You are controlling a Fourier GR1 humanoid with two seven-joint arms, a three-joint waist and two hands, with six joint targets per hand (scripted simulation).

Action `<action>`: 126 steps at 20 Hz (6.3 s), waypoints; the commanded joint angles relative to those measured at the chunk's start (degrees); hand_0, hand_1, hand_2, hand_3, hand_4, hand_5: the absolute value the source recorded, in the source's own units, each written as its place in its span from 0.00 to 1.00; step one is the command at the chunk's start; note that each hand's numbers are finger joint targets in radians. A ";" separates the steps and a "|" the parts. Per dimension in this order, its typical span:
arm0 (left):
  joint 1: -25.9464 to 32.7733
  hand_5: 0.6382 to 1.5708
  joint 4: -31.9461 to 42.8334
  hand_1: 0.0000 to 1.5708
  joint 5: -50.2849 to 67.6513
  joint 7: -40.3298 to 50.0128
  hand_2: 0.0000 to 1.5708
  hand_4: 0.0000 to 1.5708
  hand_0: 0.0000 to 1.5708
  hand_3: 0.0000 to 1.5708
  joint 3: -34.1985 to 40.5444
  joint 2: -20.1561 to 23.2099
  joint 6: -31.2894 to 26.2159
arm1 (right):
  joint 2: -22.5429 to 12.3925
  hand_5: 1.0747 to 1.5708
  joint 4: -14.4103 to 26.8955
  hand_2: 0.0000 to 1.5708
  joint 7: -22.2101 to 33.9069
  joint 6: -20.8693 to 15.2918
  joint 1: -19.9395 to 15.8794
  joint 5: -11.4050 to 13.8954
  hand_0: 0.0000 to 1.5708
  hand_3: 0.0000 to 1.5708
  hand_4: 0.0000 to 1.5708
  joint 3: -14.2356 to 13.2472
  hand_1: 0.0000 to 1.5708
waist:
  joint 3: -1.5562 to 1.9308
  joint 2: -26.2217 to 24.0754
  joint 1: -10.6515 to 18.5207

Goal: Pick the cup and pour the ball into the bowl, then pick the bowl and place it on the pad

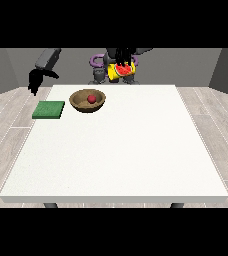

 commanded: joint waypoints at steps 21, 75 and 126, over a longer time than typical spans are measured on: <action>15.99 0.95 4.09 0.00 59.17 -33.97 0.00 0.00 0.00 0.00 34.19 -3.06 3.55 | 12.75 0.95 -11.12 0.00 8.62 -6.68 -4.14 0.07 0.00 0.00 0.12 6.75 0.00 | 0.10 9.01 -5.66; 18.79 1.00 1.66 0.00 66.57 -31.89 0.00 0.00 0.00 0.00 38.98 5.70 -5.19 | 12.55 0.96 -4.20 1.00 27.24 -21.40 -8.28 4.16 1.00 1.00 0.67 9.91 1.00 | 0.16 2.51 -4.48; 19.07 1.00 -29.58 0.00 61.70 -22.75 0.00 0.00 0.00 0.00 31.40 2.99 -0.32 | -18.94 1.00 14.06 1.00 11.86 1.51 -13.88 -2.20 1.00 0.59 0.45 -3.87 1.00 | 0.25 26.19 -1.91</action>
